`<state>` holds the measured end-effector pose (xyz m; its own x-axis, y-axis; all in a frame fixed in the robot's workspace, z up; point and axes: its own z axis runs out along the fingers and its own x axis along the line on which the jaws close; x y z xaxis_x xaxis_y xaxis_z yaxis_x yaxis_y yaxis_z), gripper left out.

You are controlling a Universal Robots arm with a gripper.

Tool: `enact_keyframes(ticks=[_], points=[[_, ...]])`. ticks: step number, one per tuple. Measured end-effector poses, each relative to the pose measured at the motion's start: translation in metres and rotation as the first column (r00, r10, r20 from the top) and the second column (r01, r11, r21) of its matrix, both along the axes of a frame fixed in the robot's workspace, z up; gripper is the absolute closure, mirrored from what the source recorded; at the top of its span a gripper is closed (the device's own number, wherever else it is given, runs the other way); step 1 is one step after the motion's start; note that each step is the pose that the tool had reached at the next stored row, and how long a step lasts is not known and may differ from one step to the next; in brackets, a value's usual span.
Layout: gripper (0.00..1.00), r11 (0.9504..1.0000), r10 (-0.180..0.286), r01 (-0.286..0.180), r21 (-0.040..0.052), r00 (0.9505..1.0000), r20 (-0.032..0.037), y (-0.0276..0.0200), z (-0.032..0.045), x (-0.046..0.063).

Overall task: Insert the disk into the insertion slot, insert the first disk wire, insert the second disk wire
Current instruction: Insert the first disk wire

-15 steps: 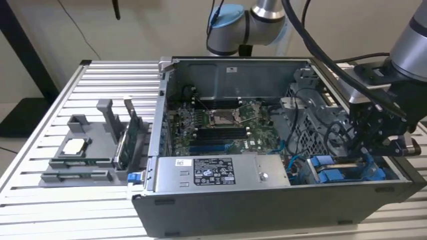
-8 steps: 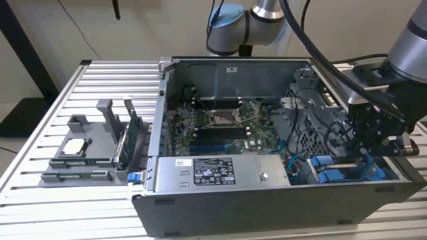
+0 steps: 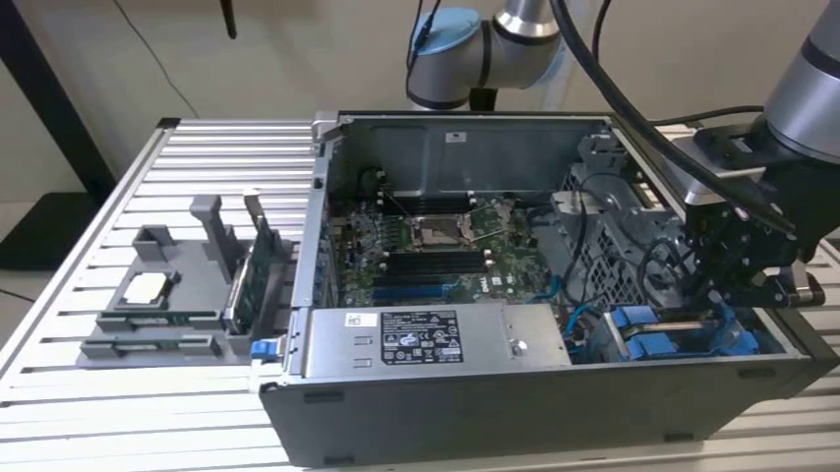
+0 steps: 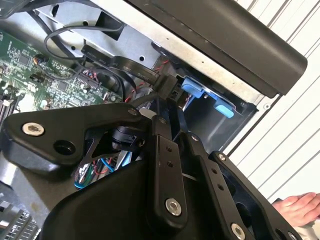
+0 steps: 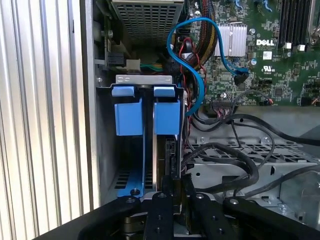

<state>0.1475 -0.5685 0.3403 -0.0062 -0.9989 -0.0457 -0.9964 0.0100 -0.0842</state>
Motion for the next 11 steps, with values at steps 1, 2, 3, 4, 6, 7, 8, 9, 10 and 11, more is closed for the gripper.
enact_keyframes(ticks=[1,2,3,4,6,7,8,9,10,11], points=[[0.81,1.0000,-0.001,0.001,0.0000,1.0000,0.0000,-0.0007,0.0000,0.0001],[0.81,1.0000,-0.002,0.002,0.0001,1.0000,0.0000,-0.0012,0.0000,0.0001],[0.81,1.0000,-0.003,0.003,0.0000,1.0000,0.0000,-0.0015,0.0000,0.0001],[0.81,1.0000,-0.004,0.004,0.0001,1.0000,0.0000,-0.0015,0.0000,0.0001],[0.81,1.0000,-0.005,0.005,0.0001,1.0000,0.0000,-0.0016,0.0003,0.0001],[0.81,1.0000,-0.005,0.005,-0.0003,1.0000,0.0000,-0.0017,0.0008,0.0001],[0.81,1.0000,-0.006,0.006,0.0001,1.0000,0.0000,-0.0017,0.0012,0.0001],[0.81,1.0000,-0.007,0.007,0.0001,1.0000,0.0000,-0.0017,0.0014,0.0001],[0.81,1.0000,-0.007,0.007,0.0002,1.0000,0.0000,-0.0016,0.0014,0.0001],[0.81,1.0000,-0.008,0.008,0.0001,1.0000,0.0001,-0.0016,0.0014,0.0001]])
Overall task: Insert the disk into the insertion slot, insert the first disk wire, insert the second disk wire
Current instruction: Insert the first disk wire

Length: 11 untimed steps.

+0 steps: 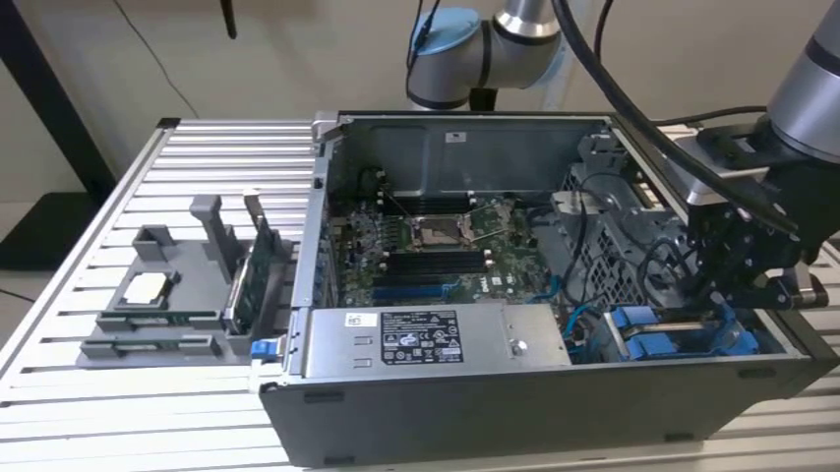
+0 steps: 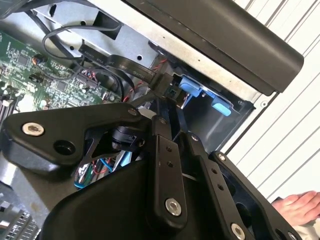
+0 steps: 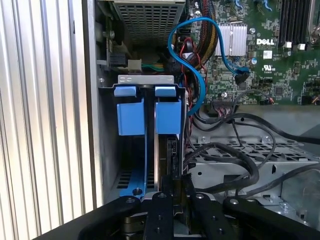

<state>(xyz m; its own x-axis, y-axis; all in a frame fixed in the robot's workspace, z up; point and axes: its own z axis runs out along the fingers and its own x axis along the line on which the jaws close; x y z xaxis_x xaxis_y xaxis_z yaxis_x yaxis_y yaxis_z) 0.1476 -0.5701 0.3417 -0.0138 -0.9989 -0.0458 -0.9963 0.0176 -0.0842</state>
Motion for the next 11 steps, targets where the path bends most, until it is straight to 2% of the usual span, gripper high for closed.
enact_keyframes(ticks=[6,11], points=[[0.81,1.0000,-0.005,0.005,-0.0001,1.0000,0.0000,-0.0002,-0.0012,0.0000],[0.81,1.0000,-0.006,0.006,0.0000,1.0000,0.0011,-0.0002,-0.0057,0.0000]])
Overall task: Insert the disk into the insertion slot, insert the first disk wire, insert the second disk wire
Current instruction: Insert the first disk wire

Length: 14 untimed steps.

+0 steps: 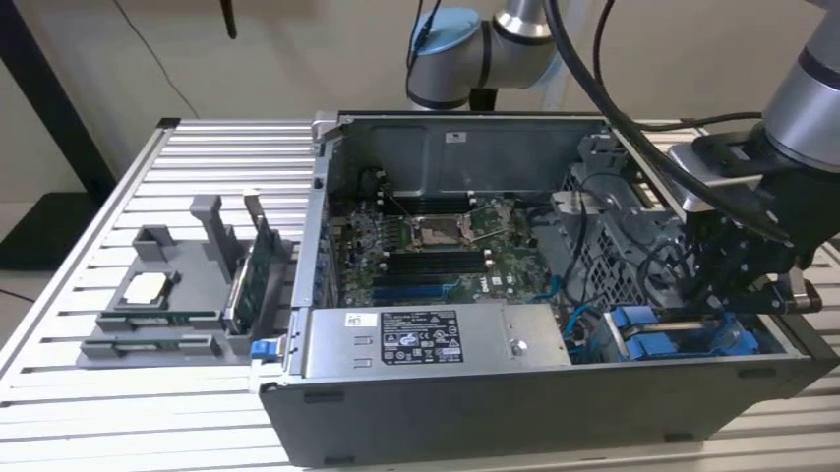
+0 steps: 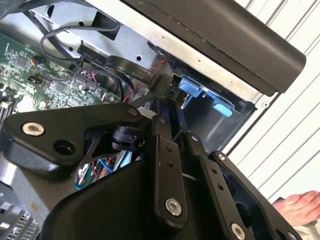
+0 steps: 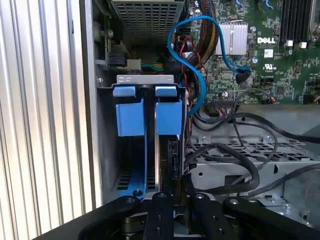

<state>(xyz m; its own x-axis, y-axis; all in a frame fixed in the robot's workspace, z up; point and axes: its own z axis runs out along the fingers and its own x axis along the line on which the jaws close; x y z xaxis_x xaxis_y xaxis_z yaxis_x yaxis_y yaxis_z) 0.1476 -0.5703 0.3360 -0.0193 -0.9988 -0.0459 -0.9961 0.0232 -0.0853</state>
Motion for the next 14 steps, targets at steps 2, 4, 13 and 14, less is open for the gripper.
enact_keyframes(ticks=[2,4,13,14], points=[[0.81,1.0000,0.000,0.000,-0.0020,1.0000,0.0009,0.0000,-0.0026,0.000],[0.81,1.0000,0.000,0.000,-0.0012,1.0000,0.0011,0.0000,-0.0057,0.000],[0.73,1.0000,0.000,0.000,0.0000,1.0000,0.0012,0.0000,0.0016,0.000],[0.73,1.0000,0.000,0.000,-0.0003,1.0000,0.0011,0.0000,0.0035,0.000]])
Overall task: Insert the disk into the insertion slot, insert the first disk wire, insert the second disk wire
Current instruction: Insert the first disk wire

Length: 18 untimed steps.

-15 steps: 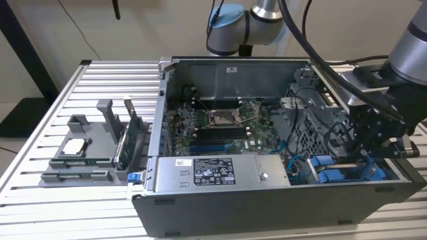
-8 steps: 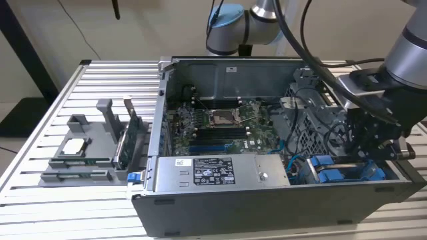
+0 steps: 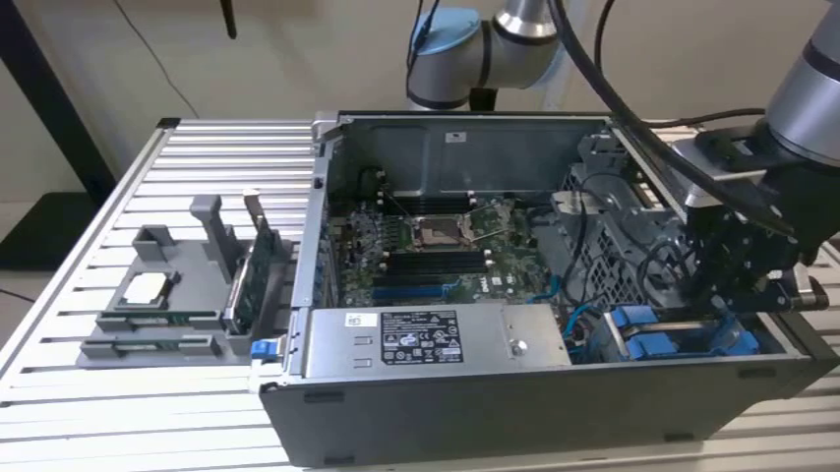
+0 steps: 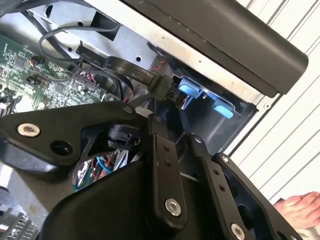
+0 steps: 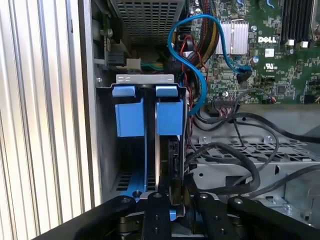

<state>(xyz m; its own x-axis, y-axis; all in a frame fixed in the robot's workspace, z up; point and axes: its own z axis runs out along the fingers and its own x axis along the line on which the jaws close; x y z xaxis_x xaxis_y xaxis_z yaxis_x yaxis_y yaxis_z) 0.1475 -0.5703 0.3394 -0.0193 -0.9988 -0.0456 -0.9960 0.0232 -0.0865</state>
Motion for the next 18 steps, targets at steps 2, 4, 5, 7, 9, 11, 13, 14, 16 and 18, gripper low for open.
enact_keyframes(ticks=[2,4,5,7,9,11,13,14,16,18], points=[[0.73,1.0000,0.000,0.000,0.0000,1.0000,0.0000,0.0000,0.0036,0.000],[0.73,1.0000,0.000,0.000,0.0000,1.0000,0.0000,0.0000,0.0069,0.000],[0.73,1.0000,0.000,0.000,-0.0003,1.0000,0.0000,0.0000,0.0088,0.000],[0.73,1.0000,0.000,0.000,-0.0004,1.0000,0.0000,0.0000,0.0126,0.000],[0.73,1.0000,0.000,0.000,-0.0007,1.0000,0.0000,0.0000,0.0170,0.000],[0.73,1.0000,0.000,0.000,-0.0011,1.0000,0.0000,0.0000,0.0211,0.000],[0.73,1.0000,0.000,0.000,-0.0017,1.0000,0.0000,0.0000,0.0245,0.000],[0.73,1.0000,0.000,0.000,-0.0019,1.0000,0.0000,0.0000,0.0263,0.000],[0.73,1.0000,0.000,0.000,-0.0023,1.0000,0.0000,0.0000,0.0292,0.000],[0.73,1.0000,0.000,0.000,-0.0029,1.0000,0.0000,0.0000,0.0299,0.000]])
